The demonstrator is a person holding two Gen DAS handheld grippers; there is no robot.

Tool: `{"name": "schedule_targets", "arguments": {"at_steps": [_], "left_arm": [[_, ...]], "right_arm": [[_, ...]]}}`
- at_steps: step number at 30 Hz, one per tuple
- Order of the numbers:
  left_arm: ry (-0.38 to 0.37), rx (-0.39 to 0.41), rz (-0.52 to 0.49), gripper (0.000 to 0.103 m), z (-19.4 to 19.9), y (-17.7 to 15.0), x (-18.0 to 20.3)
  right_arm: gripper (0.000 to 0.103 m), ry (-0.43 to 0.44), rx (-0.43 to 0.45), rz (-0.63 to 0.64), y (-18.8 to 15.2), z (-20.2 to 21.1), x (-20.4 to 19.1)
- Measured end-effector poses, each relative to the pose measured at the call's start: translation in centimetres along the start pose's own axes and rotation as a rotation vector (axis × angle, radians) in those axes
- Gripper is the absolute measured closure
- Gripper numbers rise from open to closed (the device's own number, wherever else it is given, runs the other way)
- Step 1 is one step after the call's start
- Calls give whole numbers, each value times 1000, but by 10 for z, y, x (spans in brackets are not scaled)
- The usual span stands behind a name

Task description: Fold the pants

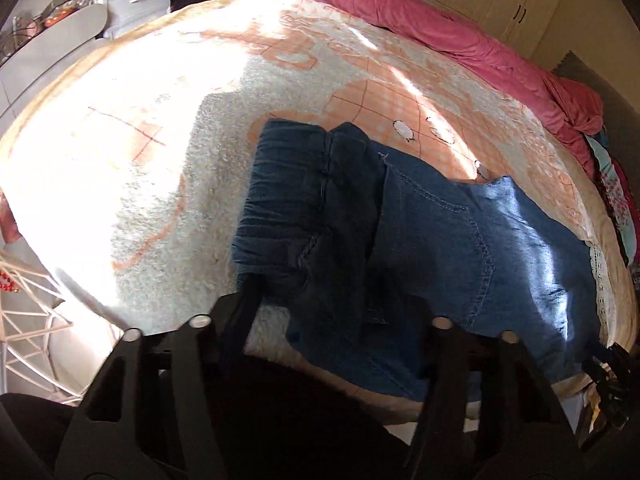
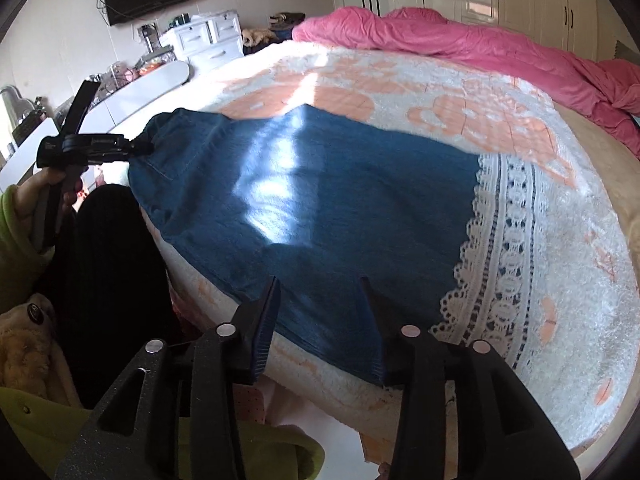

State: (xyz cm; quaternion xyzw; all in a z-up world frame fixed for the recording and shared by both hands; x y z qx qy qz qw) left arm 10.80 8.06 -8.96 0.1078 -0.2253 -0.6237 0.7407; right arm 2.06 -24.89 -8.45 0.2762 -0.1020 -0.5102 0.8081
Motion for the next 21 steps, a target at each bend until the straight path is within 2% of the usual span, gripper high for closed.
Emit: {"name": "schedule_targets", "arguments": {"at_steps": [2, 4, 5, 9, 11, 13, 15, 18, 21], "left_arm": [[10, 26, -5, 77, 2, 2, 0], [-11, 52, 3, 79, 13, 4, -5], [20, 65, -10, 78, 17, 6, -8], [61, 37, -17, 71, -2, 1, -17], [53, 45, -14, 66, -7, -3, -20], [32, 55, 5, 59, 2, -3, -24], [26, 85, 10, 58, 16, -4, -26], [51, 140, -20, 56, 41, -4, -21], [72, 184, -83, 47, 59, -2, -1]], "right_arm": [[64, -7, -55, -7, -8, -12, 2], [64, -5, -55, -12, -14, -13, 3], [64, 2, -54, -15, -17, -12, 3], [64, 28, -45, -37, -22, -12, 7], [64, 28, -47, -39, -21, -11, 7], [62, 30, -52, -33, -20, -9, 6], [59, 53, -40, -28, -17, 1, 3], [59, 59, 33, -35, -5, 21, 5], [53, 26, 87, -46, 12, 34, 13]]}}
Point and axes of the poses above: each gripper's, at about its wrist camera, not at the fingertips, and z roughly against the way its jaws point, x to its right, y to its top, the point moved 7 cm from there along -z, roughly the way its jaws point, and after that the axes turned 7 degrees about -x, right-handed, at the moved point
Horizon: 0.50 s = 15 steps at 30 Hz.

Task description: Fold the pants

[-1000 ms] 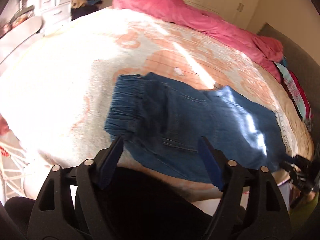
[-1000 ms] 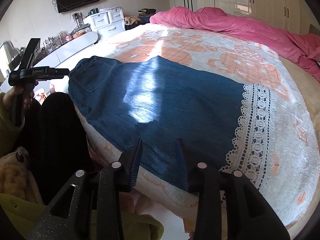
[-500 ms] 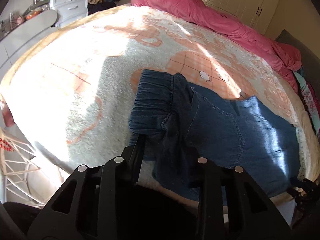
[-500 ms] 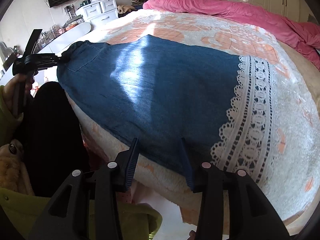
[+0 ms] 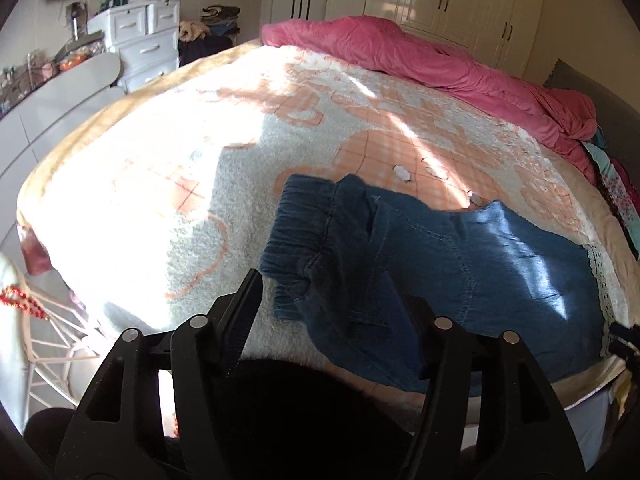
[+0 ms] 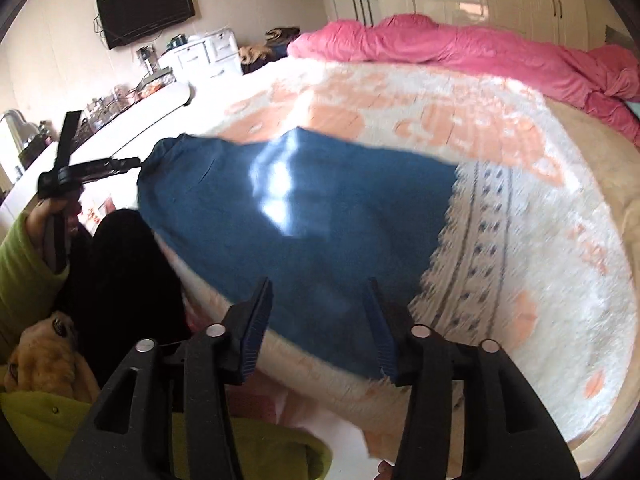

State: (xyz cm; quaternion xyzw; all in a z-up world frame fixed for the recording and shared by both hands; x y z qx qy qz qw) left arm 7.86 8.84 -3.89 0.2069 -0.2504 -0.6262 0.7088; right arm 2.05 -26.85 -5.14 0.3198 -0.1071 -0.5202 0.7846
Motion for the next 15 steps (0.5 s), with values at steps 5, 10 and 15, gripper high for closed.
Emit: {"name": "schedule_targets", "arguments": {"at_steps": [5, 10, 15], "left_arm": [[-84, 24, -101, 40, 10, 15, 49], [-162, -11, -184, 40, -15, 36, 100], [-203, -72, -261, 40, -57, 52, 145]], "right_arm": [[51, -77, 44, -48, 27, 5, 31], [46, -159, 70, -157, 51, 10, 83], [46, -175, 42, -280, 69, -2, 138]]}}
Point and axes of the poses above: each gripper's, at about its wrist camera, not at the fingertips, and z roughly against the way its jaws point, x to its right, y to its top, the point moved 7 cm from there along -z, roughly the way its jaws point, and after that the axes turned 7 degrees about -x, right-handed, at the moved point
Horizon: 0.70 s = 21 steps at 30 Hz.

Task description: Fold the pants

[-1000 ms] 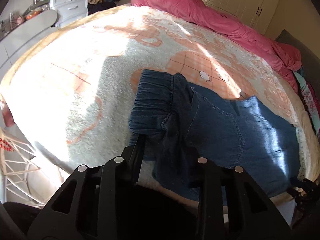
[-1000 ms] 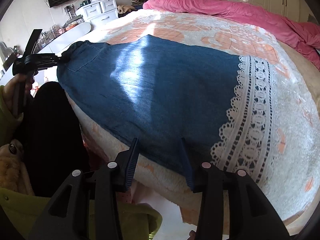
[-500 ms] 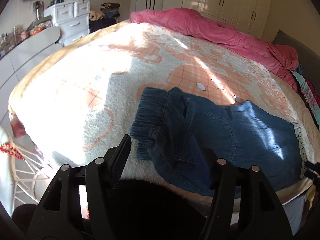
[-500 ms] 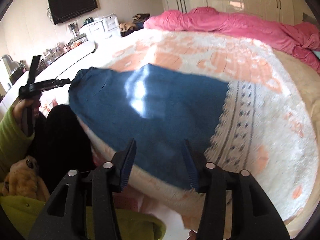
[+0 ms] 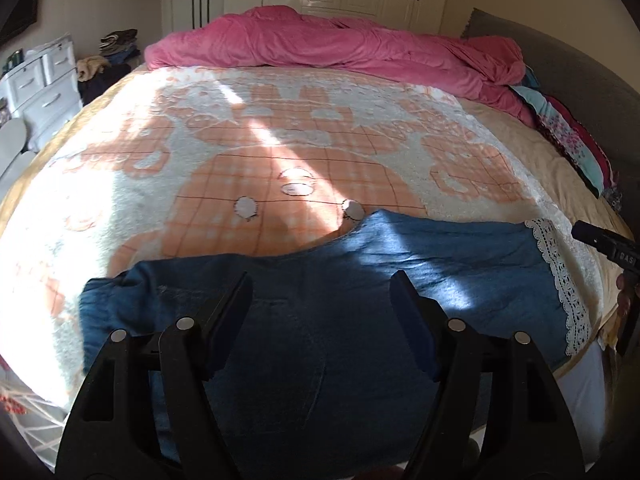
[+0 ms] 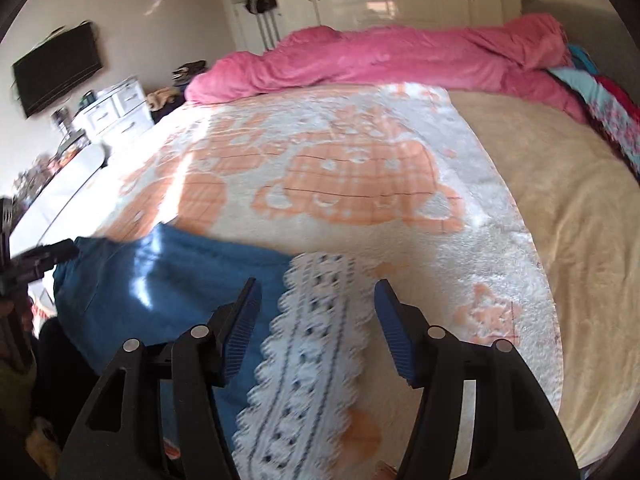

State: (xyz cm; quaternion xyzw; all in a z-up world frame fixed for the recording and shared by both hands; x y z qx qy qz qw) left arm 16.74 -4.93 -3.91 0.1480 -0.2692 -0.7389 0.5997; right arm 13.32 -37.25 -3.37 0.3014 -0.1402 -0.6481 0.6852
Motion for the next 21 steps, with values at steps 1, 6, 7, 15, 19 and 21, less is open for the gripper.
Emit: {"name": "schedule_targets", "arguments": {"at_steps": [1, 6, 7, 15, 19, 21], "left_arm": [[-13, -7, -5, 40, -9, 6, 5], [-62, -55, -11, 40, -50, 34, 20], [-69, -64, -15, 40, -56, 37, 22], [-148, -153, -10, 40, -111, 39, 29], [-199, -154, 1, 45, -120, 33, 35], [-210, -151, 4, 65, -119, 32, 38]], "right_arm": [[46, 7, -11, -37, 4, -7, 9], [46, 81, -95, -153, 16, -45, 39], [47, 101, -112, -158, 17, -51, 40], [67, 150, -141, -75, 2, -73, 21], [82, 160, -101, -10, 2, -67, 13], [83, 140, -65, 33, 2, -58, 8]]}}
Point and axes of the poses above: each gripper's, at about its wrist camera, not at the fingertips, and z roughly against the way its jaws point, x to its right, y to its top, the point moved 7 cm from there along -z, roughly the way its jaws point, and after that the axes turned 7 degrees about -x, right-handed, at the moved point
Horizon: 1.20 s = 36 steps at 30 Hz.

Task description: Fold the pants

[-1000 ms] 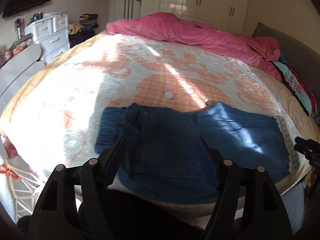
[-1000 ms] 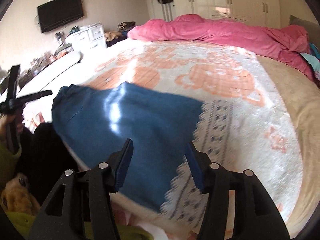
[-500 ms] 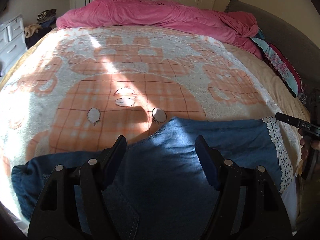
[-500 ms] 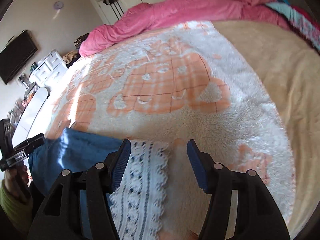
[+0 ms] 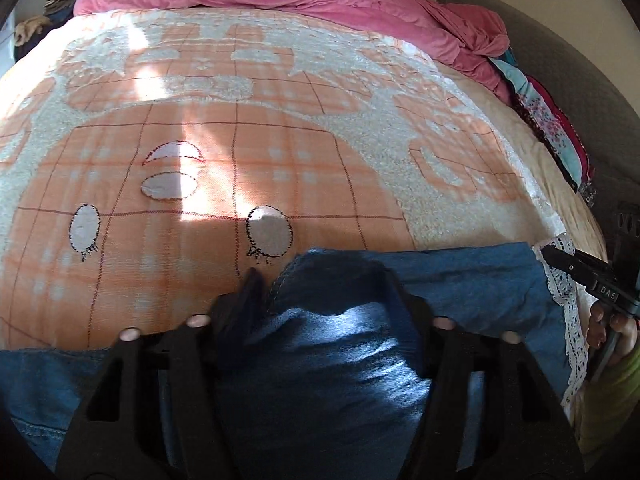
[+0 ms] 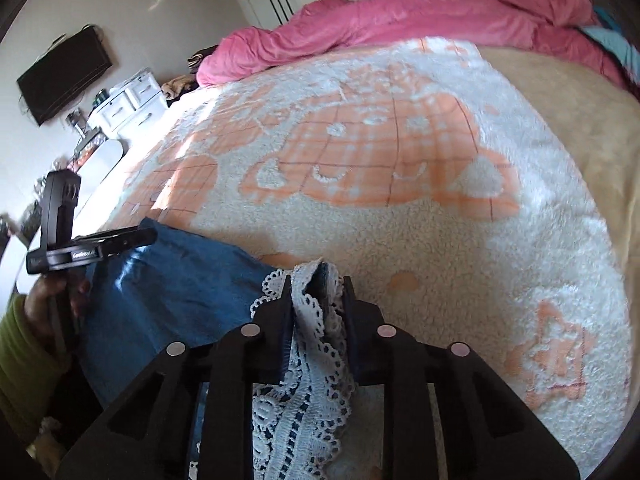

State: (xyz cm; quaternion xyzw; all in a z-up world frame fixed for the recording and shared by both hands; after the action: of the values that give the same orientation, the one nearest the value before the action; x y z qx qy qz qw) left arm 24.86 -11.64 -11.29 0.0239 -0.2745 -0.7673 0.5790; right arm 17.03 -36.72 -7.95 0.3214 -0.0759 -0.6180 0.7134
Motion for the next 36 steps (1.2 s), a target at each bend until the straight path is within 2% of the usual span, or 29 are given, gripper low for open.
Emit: {"name": "schedule_targets", "arguments": {"at_steps": [2, 6, 8, 12, 14, 18, 19, 20, 22, 25, 27, 31, 34, 36], "left_arm": [[7, 7, 3, 94, 3, 1, 2], [43, 50, -41, 98, 14, 9, 12], [75, 68, -55, 99, 14, 16, 15], [163, 46, -83, 100, -6, 22, 10], [156, 36, -62, 100, -14, 20, 4], [110, 57, -33, 95, -11, 18, -3], [109, 60, -30, 88, -8, 18, -5], [120, 71, -20, 74, -2, 17, -8], [108, 95, -2, 69, 13, 11, -10], [104, 144, 2, 65, 40, -3, -10], [106, 163, 0, 59, 56, -17, -10], [127, 172, 12, 52, 81, -52, -16], [198, 176, 35, 46, 98, -74, -29], [214, 178, 69, 43, 109, -83, -38]], "right_arm": [[85, -9, 32, 16, 4, 8, -3], [86, -67, 97, 66, 17, 28, -8], [88, -126, 110, 110, 25, 31, -8], [89, -159, 25, 97, 31, -1, 7], [88, -182, -26, 88, 24, -19, 15], [81, -188, -33, 78, 16, -26, 17], [74, -190, -30, 70, 16, -22, 18], [60, -204, -14, 59, 16, -14, 19], [49, -200, 35, 28, 12, 8, 21], [46, -169, 87, 3, -5, 37, 17], [46, -159, 98, 0, -21, 50, 11], [46, -129, 97, -6, -63, 69, -4], [46, -116, 65, -14, -86, 73, -12], [46, -107, 48, -15, -99, 75, -18]]}}
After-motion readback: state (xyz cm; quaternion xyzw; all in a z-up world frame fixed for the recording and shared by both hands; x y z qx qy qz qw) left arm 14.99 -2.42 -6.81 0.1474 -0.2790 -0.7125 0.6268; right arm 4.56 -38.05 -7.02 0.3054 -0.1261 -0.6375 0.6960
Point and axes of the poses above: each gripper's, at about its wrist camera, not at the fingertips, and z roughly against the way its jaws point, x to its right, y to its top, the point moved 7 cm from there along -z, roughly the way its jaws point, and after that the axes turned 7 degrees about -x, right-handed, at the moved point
